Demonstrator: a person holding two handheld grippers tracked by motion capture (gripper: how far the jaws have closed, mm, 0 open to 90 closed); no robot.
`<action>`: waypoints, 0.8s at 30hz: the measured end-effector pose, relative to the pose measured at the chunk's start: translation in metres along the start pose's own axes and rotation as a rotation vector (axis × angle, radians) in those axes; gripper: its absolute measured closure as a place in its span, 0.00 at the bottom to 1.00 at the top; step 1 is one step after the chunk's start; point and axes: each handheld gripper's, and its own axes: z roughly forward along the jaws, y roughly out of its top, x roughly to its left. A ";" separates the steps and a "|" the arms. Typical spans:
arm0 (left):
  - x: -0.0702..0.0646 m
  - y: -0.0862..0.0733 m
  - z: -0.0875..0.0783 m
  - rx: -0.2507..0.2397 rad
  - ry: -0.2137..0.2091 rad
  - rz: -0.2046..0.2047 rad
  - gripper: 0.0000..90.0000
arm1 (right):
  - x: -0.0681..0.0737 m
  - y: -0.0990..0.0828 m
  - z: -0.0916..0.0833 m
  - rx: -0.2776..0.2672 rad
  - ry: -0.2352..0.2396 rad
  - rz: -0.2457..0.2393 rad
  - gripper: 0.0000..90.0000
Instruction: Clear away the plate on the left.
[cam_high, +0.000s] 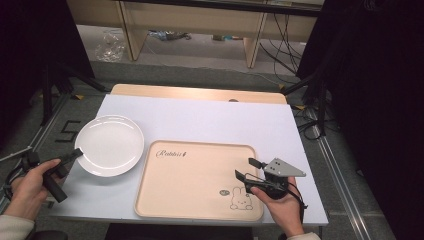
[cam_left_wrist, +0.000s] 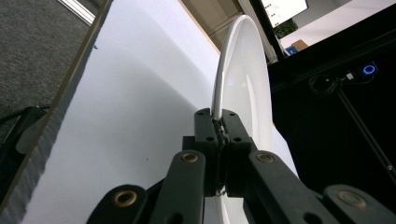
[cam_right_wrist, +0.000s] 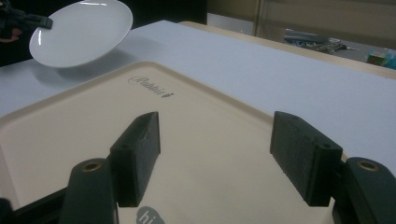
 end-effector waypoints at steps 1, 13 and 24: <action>-0.001 0.000 0.000 -0.003 -0.003 0.004 0.97 | 0.000 0.000 0.000 0.000 -0.001 -0.001 0.38; -0.017 -0.001 0.003 0.004 -0.063 0.039 0.97 | 0.000 -0.001 -0.002 -0.003 -0.004 0.005 0.38; -0.024 -0.003 0.005 0.003 -0.091 0.033 0.97 | 0.000 -0.001 -0.002 -0.010 -0.006 0.006 0.38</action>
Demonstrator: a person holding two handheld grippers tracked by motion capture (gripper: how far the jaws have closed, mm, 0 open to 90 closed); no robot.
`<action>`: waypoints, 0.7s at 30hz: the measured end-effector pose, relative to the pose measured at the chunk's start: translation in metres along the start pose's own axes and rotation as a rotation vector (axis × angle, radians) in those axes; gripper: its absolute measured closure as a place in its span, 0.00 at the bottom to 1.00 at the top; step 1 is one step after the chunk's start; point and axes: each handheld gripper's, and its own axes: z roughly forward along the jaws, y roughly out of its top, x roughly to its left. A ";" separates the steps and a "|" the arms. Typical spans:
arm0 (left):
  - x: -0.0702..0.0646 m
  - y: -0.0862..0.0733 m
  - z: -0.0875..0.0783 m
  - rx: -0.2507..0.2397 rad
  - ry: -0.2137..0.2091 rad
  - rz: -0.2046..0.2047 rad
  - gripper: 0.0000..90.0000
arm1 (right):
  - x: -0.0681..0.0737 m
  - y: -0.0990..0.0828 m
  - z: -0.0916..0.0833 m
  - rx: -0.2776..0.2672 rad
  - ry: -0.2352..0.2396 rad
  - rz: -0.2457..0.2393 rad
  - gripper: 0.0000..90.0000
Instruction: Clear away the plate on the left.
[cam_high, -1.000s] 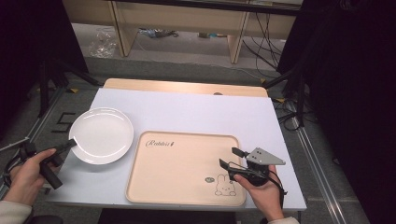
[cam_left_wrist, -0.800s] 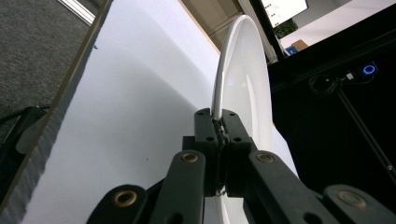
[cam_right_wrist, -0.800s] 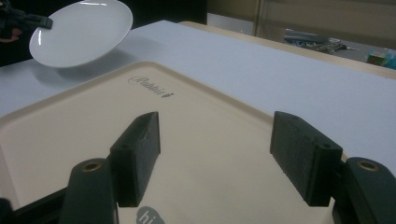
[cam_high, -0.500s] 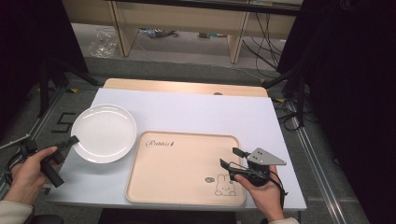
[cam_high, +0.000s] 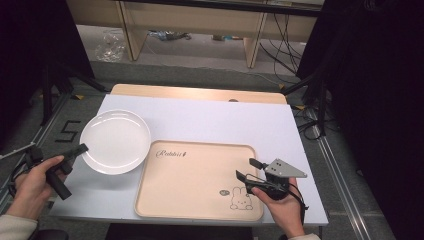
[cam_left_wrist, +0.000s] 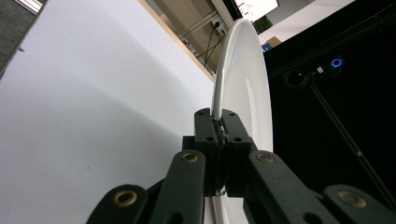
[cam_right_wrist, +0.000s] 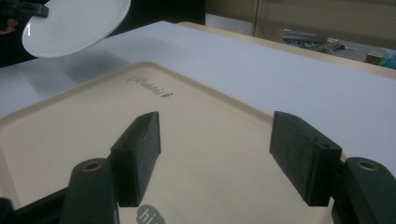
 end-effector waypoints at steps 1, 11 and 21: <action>-0.001 0.000 0.000 0.002 -0.007 -0.002 0.97 | 0.000 0.000 0.000 -0.004 -0.001 0.001 0.38; -0.007 -0.002 0.003 0.017 -0.028 0.017 0.97 | 0.000 0.000 0.000 -0.004 0.006 0.008 0.38; -0.011 -0.004 0.006 0.029 -0.045 0.015 0.97 | -0.001 0.000 -0.001 -0.009 -0.009 -0.010 0.39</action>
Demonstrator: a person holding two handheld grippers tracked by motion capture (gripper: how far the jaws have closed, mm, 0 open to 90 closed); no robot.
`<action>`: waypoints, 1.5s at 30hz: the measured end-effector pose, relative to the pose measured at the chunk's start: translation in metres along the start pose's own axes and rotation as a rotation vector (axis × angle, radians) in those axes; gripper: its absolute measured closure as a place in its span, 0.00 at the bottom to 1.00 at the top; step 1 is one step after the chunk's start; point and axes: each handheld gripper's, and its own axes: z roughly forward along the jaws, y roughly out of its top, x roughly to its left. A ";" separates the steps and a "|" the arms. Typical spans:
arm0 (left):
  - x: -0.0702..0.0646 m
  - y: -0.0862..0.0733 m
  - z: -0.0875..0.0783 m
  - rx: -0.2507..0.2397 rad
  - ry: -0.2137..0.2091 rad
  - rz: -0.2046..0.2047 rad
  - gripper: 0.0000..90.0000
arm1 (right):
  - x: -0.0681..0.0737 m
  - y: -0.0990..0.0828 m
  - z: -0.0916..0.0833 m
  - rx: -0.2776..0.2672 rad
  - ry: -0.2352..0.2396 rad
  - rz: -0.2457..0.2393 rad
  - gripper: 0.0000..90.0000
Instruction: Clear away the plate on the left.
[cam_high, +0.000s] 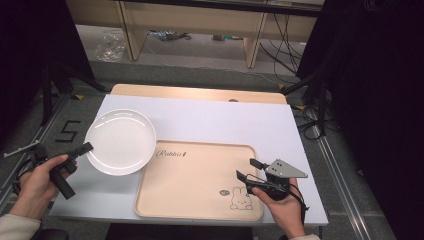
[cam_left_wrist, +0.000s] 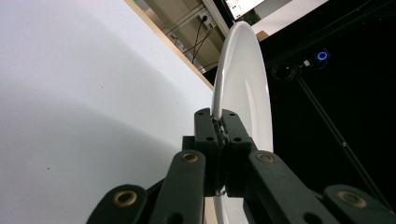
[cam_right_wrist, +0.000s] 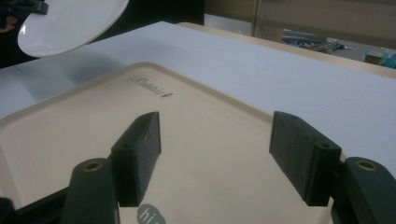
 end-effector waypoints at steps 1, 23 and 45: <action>0.000 0.000 0.000 0.000 0.000 0.000 0.97 | 0.000 0.000 0.000 0.000 0.000 0.000 0.39; -0.004 -0.002 0.004 0.012 -0.018 -0.004 0.97 | 0.001 0.000 0.000 0.007 0.009 0.013 0.39; -0.010 -0.005 0.008 0.019 -0.038 0.002 0.97 | 0.000 0.000 0.000 0.000 0.003 0.001 0.39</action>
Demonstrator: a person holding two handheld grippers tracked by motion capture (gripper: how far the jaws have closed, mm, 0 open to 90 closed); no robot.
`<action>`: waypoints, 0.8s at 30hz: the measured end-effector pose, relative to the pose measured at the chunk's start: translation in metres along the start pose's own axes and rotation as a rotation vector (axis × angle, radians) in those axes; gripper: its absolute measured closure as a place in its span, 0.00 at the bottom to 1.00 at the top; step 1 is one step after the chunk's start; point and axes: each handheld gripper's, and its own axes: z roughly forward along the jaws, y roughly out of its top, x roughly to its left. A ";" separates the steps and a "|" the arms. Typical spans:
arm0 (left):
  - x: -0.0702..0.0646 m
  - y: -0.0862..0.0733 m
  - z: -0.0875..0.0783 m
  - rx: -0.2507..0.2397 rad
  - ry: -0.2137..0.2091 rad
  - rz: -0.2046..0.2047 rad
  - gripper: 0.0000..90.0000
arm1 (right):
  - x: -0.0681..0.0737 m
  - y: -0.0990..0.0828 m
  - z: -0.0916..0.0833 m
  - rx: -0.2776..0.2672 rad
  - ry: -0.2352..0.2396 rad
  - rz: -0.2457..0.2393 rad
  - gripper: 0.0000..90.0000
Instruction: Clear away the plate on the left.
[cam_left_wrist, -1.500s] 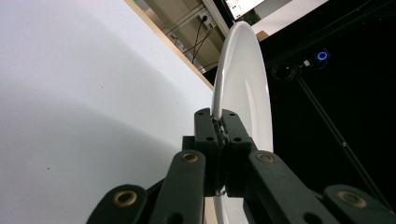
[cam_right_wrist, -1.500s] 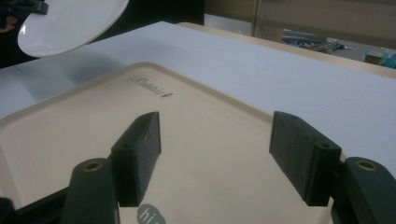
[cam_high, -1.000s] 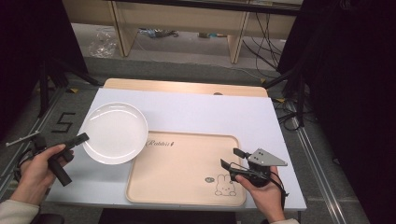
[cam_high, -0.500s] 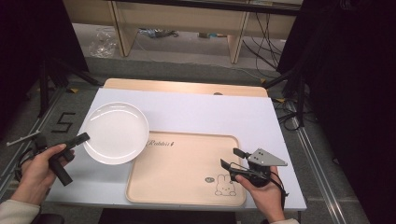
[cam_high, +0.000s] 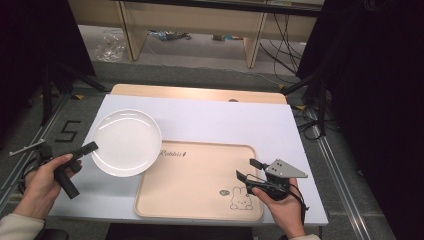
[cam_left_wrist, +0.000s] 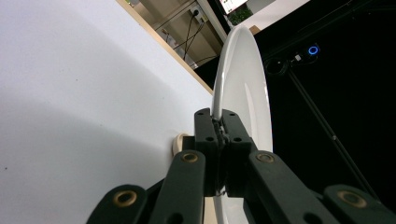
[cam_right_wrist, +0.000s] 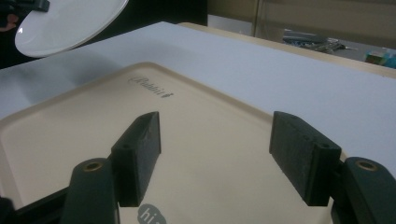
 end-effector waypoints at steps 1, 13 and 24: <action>0.000 0.000 0.000 0.001 -0.002 0.000 0.97 | 0.000 0.000 0.000 -0.002 -0.001 -0.001 0.39; -0.005 -0.003 0.005 0.018 -0.020 0.007 0.97 | 0.000 0.000 0.000 0.000 0.000 0.000 0.39; -0.007 -0.005 0.006 0.029 -0.024 0.012 0.97 | 0.000 0.000 0.000 0.000 0.003 0.002 0.39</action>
